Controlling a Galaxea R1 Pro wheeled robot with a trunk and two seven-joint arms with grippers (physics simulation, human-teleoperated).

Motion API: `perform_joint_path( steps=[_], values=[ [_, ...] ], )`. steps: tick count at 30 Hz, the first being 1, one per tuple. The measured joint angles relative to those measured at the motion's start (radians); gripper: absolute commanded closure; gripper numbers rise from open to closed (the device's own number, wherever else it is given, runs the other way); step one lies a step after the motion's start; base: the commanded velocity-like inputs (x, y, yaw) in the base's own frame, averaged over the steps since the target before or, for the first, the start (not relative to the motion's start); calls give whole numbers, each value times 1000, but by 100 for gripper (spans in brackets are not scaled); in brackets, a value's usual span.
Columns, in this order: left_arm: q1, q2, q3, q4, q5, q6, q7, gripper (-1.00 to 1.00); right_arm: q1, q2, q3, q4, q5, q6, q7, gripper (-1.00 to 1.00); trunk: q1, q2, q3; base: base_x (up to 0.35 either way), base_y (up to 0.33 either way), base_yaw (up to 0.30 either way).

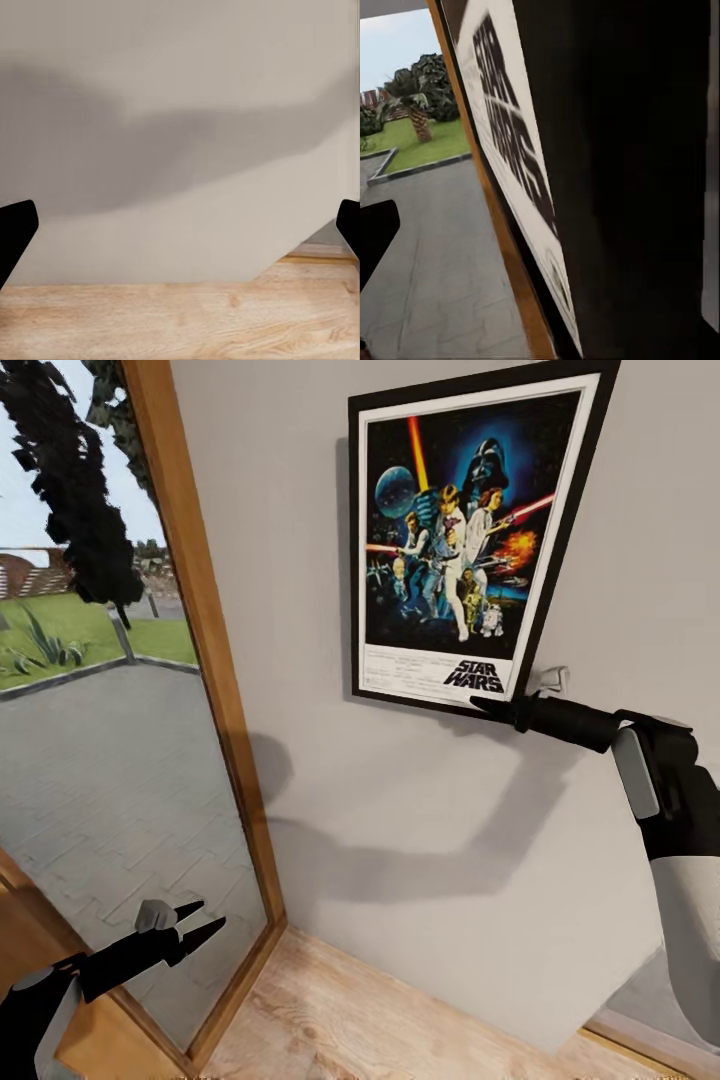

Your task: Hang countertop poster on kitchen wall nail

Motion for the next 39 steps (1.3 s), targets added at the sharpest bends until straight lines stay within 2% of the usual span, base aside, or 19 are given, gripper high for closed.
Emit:
perform_joint_path(
  steps=[20, 28, 31, 34, 39],
  values=[
    [0, 1, 1, -1, 0, -1, -6, -100, 0, 0, -1, 1, 8, -8, -2, -100, 0, 0, 0, -227, -205, 0],
    [0, 2, 2, -1, 0, 0, -15, -100, 0, 0, 0, 3, 5, -9, 0, -100, 0, 0, 0, -156, -45, 0],
    [0, 2, 2, 0, 0, 0, -18, -100, 1, 0, 0, 4, -10, -12, 4, -100, 0, 0, 0, -272, -5, 0],
    [0, 2, 3, 0, 0, 1, -19, -100, 43, 0, 0, -7, -39, -17, 44, -100, 0, 0, 0, -130, -2, 0],
    [0, 0, 2, 1, 4, 4, -20, -100, 190, 0, 0, -60, -53, -98, 100, -100, 0, 0, 0, -36, -1, 0]
  ],
)
